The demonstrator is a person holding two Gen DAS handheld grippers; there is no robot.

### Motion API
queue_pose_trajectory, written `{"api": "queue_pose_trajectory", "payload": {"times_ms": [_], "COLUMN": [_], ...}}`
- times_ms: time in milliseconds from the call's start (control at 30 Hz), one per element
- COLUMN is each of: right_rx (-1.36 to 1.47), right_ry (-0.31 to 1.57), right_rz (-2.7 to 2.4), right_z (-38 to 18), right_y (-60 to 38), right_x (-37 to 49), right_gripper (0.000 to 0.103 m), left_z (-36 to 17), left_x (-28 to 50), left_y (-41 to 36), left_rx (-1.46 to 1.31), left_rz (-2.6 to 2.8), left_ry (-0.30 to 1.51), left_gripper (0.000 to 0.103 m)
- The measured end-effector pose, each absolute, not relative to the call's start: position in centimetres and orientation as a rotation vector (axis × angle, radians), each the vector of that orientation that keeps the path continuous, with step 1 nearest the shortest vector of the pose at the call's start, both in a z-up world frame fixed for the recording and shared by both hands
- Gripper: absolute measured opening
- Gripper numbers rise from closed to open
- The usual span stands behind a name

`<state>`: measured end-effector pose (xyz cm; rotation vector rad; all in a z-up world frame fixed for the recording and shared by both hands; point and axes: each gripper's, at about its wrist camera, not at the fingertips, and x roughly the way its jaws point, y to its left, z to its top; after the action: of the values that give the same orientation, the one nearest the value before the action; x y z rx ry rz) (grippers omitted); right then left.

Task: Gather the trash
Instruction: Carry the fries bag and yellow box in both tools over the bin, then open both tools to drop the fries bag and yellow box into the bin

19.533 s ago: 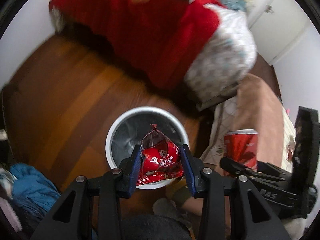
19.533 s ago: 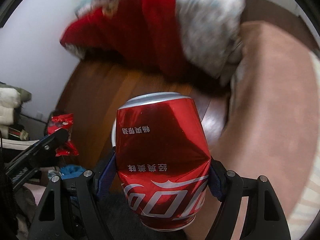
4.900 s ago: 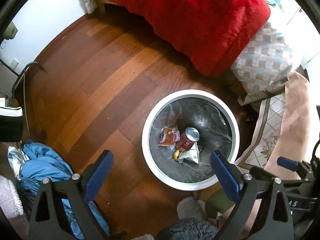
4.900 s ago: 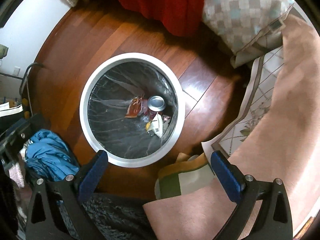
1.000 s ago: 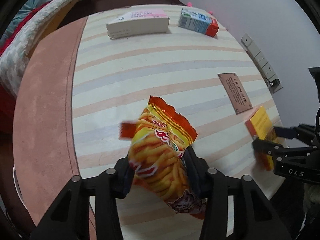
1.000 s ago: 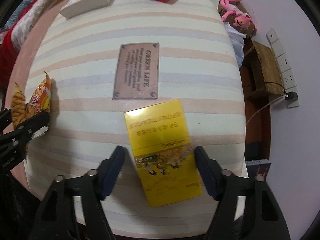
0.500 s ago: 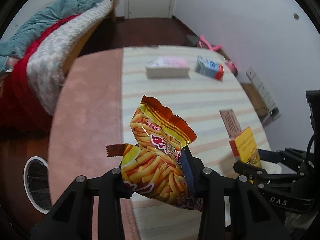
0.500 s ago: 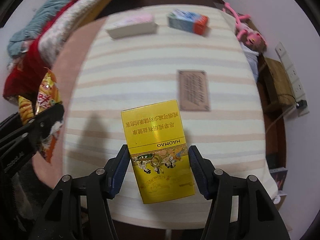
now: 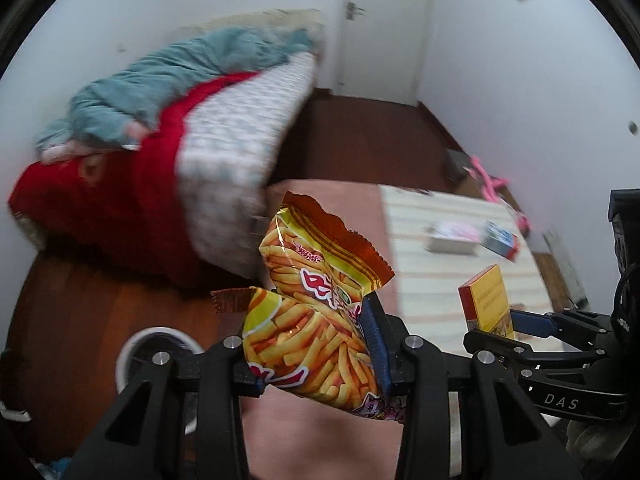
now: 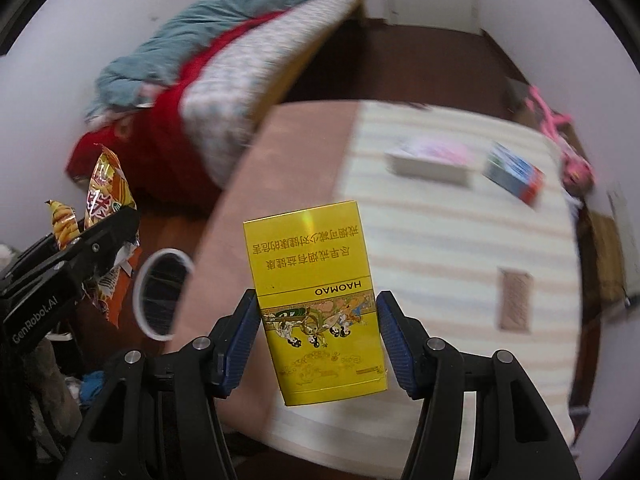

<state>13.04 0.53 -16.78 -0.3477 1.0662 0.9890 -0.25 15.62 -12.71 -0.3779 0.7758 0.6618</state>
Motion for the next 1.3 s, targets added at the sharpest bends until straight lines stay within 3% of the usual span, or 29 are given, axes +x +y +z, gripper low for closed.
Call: {"api": "queue_pose_trajectory", "payload": {"times_ms": [167,367,733,767,800,900,1000,1100,1167,1200,1300], "right_rx": [-0.374,-0.446,-0.657,-0.662,-0.663,-0.662,-0.672,-0.666,-0.664,-0.657,-0.681], "right_ry": [1.068,1.141,1.398,1.42,1.452,1.515,1.575,1.643,1.692,1.708,1.695], "right_rz": [1.135,1.279,1.242,1.23,1.214,1.193,1.173,1.157,1.147,1.152,1.173], "right_z": [-16.6,-19.9,-34.8,-35.9,-37.3,-40.0,-42.4,-44.5,-45.8,-46.1,-46.0], "right_y": [8.1,17.9,31.2,31.7,32.4,33.9,34.9,35.7,35.8,35.9,35.8], "right_x": [7.7,0.7,-6.2,-6.3,-6.5,-6.7,-6.9,-7.2,-7.7,-7.8,-8.6], "right_gripper": [0.061,0.061,0.061,0.061,0.061,0.061,0.061,0.061,0.069,0.079,0.085], "left_z": [-12.3,-15.7,-32.1,-33.3,-34.5,-36.8,-38.0,-38.4,-38.3,-38.3,-37.7], "left_x": [-6.8,-15.0,-22.8,-22.9,-23.0,-23.5,-24.0,-25.1,-26.2,-26.5,-27.5], "left_y": [20.9,28.3,39.5,40.0,40.5,41.1,41.3,41.5,41.2,41.3,40.7], "left_rx": [-0.423,-0.584,-1.049,-1.069,-1.08,-1.12,-1.143,-1.152,-1.142,-1.134,-1.101], "left_rz": [0.796,0.925,0.888,0.894,0.9,0.914,0.935,0.968,0.998,1.01,1.064], "left_ry": [0.757,0.782,0.932,0.946,0.966,0.983,1.007,1.011,1.011,1.012,1.021], "left_gripper": [0.035,0.035,0.037,0.042,0.056,0.082,0.094,0.099,0.099,0.099,0.099]}}
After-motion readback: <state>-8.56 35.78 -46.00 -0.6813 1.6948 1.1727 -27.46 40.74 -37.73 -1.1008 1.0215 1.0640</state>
